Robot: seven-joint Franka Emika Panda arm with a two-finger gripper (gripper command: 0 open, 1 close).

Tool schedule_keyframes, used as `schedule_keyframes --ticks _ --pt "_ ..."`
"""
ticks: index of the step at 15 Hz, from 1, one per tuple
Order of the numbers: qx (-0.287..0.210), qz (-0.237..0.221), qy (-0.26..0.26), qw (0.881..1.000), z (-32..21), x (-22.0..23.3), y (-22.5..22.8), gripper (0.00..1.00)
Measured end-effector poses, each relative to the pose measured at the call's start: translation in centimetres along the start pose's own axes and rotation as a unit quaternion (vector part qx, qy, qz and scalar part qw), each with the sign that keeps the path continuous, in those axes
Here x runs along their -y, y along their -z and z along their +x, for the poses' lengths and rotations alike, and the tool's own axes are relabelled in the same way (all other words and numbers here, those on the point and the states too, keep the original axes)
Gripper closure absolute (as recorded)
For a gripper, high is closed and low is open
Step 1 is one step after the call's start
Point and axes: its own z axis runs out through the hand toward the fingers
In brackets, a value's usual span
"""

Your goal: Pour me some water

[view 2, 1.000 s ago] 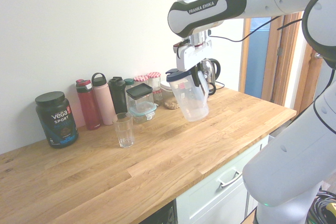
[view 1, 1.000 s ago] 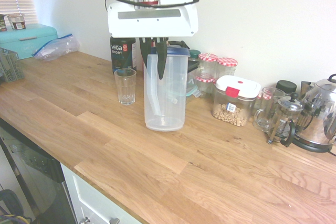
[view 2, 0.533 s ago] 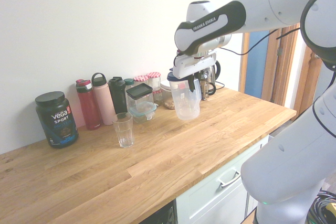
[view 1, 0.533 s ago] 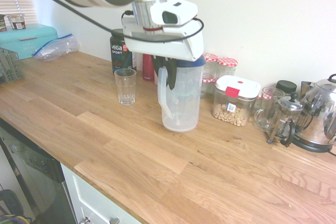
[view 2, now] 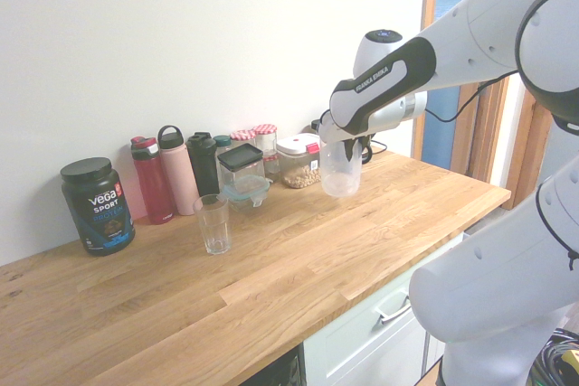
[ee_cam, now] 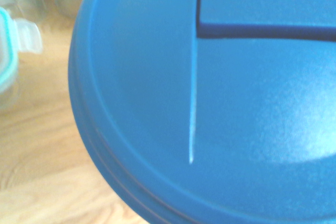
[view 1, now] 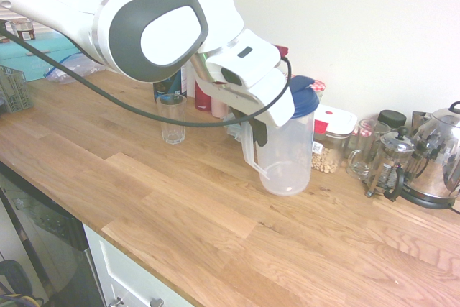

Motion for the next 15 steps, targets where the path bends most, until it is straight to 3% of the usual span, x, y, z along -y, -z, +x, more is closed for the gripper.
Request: schedule_keyframes --ticks 7,8,15 --pt "0.044 -0.009 -0.006 0.999 -1.4 0.0 -1.1 1.00" --pt "0.047 -0.011 -0.006 0.999 -1.4 0.0 -1.4 0.00" --pt "0.056 -0.017 -0.001 0.998 -1.4 -0.4 -2.4 0.00"
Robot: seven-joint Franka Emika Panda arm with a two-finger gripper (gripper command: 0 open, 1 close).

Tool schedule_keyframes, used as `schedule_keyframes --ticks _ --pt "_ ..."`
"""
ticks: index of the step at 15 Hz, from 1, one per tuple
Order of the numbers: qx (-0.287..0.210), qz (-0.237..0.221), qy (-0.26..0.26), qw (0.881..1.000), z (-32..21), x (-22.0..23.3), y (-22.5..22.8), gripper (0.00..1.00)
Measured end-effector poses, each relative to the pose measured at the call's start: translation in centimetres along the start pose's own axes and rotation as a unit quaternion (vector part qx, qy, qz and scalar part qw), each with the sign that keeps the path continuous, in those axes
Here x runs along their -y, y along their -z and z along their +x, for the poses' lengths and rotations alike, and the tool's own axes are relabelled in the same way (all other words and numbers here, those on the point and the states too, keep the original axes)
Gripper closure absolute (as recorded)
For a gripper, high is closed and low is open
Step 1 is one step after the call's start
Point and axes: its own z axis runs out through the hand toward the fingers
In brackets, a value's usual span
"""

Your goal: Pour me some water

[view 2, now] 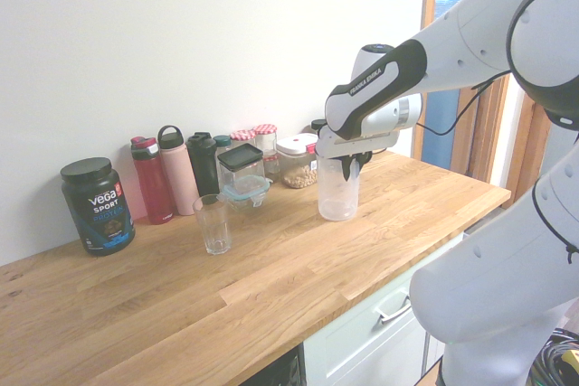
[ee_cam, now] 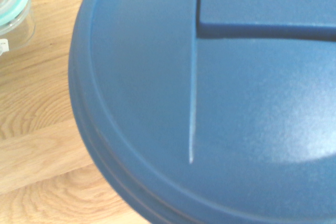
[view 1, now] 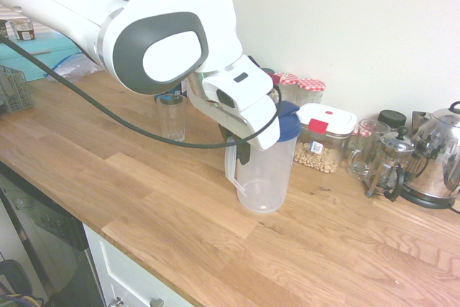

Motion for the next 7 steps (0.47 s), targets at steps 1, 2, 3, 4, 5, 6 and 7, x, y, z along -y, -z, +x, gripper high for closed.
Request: schedule_keyframes --ticks 1,2,3,4,5,6,7 --pt "-0.001 0.001 0.001 1.000 0.1 -0.1 0.0 0.00" --pt "-0.002 0.001 0.001 1.000 0.2 -0.2 0.1 0.00" --pt "-0.003 0.001 0.001 1.000 0.2 -0.2 0.3 0.00" --pt "-0.004 -0.001 0.003 1.000 0.3 -0.4 0.8 0.00" --pt "-0.003 -0.004 0.005 1.000 0.2 -0.6 1.5 0.00" --pt "0.001 -0.011 0.008 1.000 0.0 -0.9 2.7 0.00" --pt "0.009 -0.020 0.014 1.000 -0.3 -1.3 4.0 0.00"
